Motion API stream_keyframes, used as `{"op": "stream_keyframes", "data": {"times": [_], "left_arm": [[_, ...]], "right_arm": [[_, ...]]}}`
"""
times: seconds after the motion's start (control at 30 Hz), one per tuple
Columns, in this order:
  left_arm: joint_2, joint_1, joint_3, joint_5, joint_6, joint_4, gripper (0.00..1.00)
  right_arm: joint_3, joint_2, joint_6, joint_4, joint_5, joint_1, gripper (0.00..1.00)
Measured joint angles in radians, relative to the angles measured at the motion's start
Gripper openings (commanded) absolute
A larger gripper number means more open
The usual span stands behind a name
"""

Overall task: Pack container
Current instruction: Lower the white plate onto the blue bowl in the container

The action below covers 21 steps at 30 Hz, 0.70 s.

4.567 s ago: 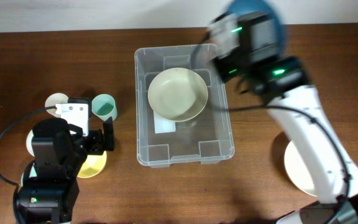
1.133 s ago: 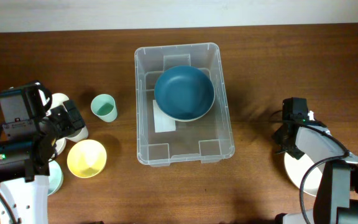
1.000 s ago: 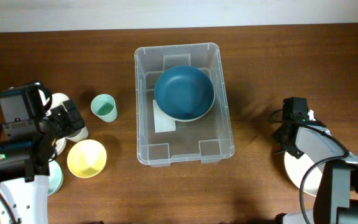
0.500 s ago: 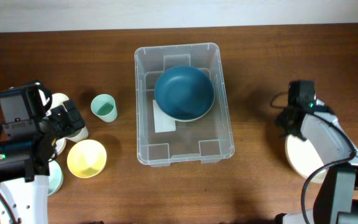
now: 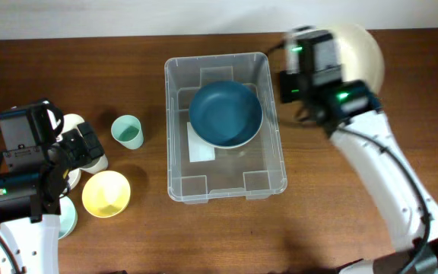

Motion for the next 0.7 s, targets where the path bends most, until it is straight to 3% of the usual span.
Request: {"op": "stream_keyframes", "data": {"times": [0.27,0.43,0.7], "left_arm": [[0.000,0.000,0.000,0.000,0.000,0.000,0.99],[0.000,0.000,0.000,0.000,0.000,0.000,0.99],[0.000,0.000,0.000,0.000,0.000,0.000,0.99]], "right_arm": [[0.001,0.033,-0.288,0.003,-0.022,0.222,0.04],[0.002,0.137,-0.367,0.003,-0.069,0.254,0.11],[0.001,0.287,-0.414,0.037,-0.141,0.257,0.12]]}}
